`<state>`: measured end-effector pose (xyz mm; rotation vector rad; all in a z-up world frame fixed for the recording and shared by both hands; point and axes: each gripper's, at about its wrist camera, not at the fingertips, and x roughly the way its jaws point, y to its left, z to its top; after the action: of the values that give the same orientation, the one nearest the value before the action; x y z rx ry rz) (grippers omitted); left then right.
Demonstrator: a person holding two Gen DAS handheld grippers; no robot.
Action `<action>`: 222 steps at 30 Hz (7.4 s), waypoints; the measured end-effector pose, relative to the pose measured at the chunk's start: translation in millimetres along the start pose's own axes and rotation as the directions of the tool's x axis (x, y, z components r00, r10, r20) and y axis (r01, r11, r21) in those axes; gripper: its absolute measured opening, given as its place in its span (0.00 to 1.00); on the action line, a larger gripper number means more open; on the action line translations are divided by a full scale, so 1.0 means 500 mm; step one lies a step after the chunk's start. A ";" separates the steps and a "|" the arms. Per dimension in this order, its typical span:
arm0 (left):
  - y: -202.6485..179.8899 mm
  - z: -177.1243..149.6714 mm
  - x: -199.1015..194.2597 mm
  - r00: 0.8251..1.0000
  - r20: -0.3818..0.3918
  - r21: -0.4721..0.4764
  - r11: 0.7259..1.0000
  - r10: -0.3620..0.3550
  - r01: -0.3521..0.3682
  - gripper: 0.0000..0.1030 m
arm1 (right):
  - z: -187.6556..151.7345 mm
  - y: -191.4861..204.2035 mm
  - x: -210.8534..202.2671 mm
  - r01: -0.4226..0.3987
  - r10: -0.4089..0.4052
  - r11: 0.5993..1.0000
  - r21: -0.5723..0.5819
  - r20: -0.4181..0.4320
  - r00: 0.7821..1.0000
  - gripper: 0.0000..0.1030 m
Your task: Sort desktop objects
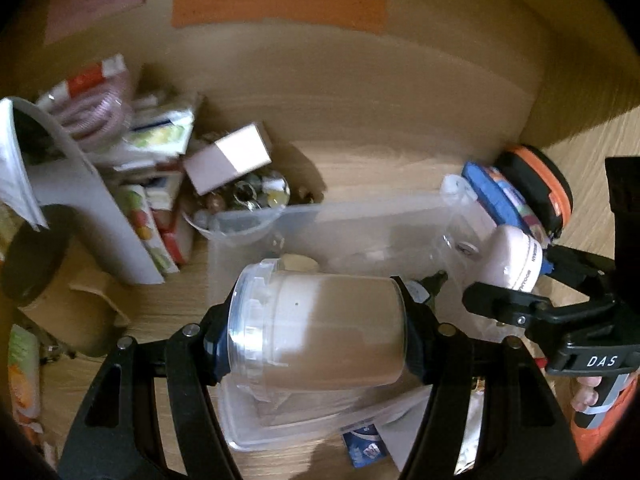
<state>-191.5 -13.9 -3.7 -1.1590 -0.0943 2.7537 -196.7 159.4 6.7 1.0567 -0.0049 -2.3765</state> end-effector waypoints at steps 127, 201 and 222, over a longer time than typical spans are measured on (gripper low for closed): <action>0.060 -0.286 -0.090 0.987 -0.120 0.087 0.992 0.102 -0.092 0.26 | -0.180 -0.009 -0.030 0.124 -0.126 0.992 -0.026 -0.071 0.990 0.33; 0.132 -0.253 -0.202 0.993 0.040 -0.165 0.980 -0.111 0.116 0.16 | -0.156 0.055 -0.167 0.329 -0.322 0.944 -0.005 0.189 0.928 0.18; 0.084 -0.081 -0.213 0.983 0.147 -0.059 0.991 -0.111 0.121 0.16 | -0.046 0.073 -0.248 0.192 -0.177 0.981 -0.009 0.352 0.919 0.18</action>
<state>-94.1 -72.8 38.0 -0.9373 -0.2649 2.7453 -95.3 191.1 83.7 0.6237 0.0188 -2.6943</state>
